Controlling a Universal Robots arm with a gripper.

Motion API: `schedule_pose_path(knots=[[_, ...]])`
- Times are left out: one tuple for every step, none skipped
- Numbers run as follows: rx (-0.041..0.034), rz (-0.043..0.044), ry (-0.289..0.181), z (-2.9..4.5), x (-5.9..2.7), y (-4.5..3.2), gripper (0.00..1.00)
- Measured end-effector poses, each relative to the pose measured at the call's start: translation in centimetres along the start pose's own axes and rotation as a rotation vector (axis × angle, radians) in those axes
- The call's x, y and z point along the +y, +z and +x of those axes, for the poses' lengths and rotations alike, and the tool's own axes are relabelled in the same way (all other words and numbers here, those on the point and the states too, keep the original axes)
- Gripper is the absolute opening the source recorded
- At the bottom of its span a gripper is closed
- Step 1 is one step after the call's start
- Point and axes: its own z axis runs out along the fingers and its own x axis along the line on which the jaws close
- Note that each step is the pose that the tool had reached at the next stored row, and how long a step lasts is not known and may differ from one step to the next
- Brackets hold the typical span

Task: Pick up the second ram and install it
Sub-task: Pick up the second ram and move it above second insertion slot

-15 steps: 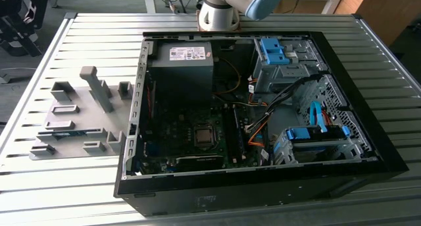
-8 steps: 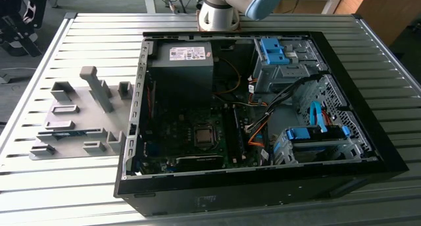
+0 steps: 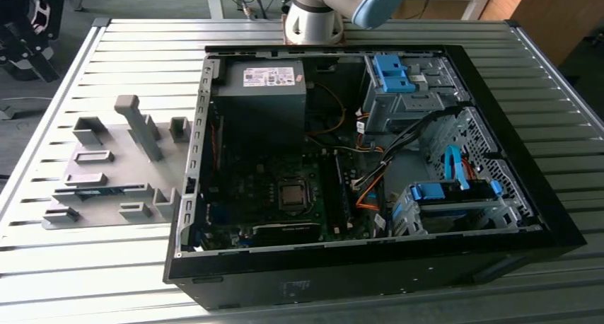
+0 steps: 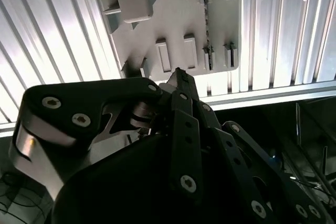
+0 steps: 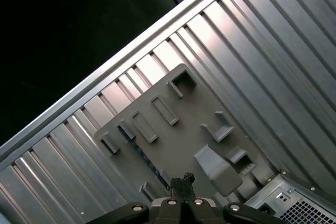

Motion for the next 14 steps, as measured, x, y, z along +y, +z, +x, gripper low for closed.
schedule_pose_path(knots=[[0.0008,0.0001,-0.015,0.00,0.00,0.00,0.11],[0.0018,0.0003,-0.031,0.00,0.00,0.01,0.11],[0.0028,0.0005,-0.046,0.00,0.00,0.01,0.11],[0.0037,0.0007,-0.061,0.00,0.00,0.01,0.11],[0.0045,0.0008,-0.075,0.00,0.00,0.02,0.11],[0.0052,0.0009,-0.089,0.00,0.00,0.02,0.11],[0.0059,0.0009,-0.103,0.00,0.00,0.02,0.11],[0.0064,0.0009,-0.114,0.00,0.00,0.02,0.11],[0.0067,0.0009,-0.123,0.00,0.00,0.02,0.11],[0.0069,0.0009,-0.127,0.00,0.00,0.02,0.11],[0.0070,0.0009,-0.128,0.00,0.00,0.02,0.11],[0.0070,0.0009,-0.128,0.00,0.00,0.02,0.11],[0.0070,0.0009,-0.128,0.00,0.00,0.02,0.11],[0.0070,0.0009,-0.128,0.00,0.00,0.02,0.11]])
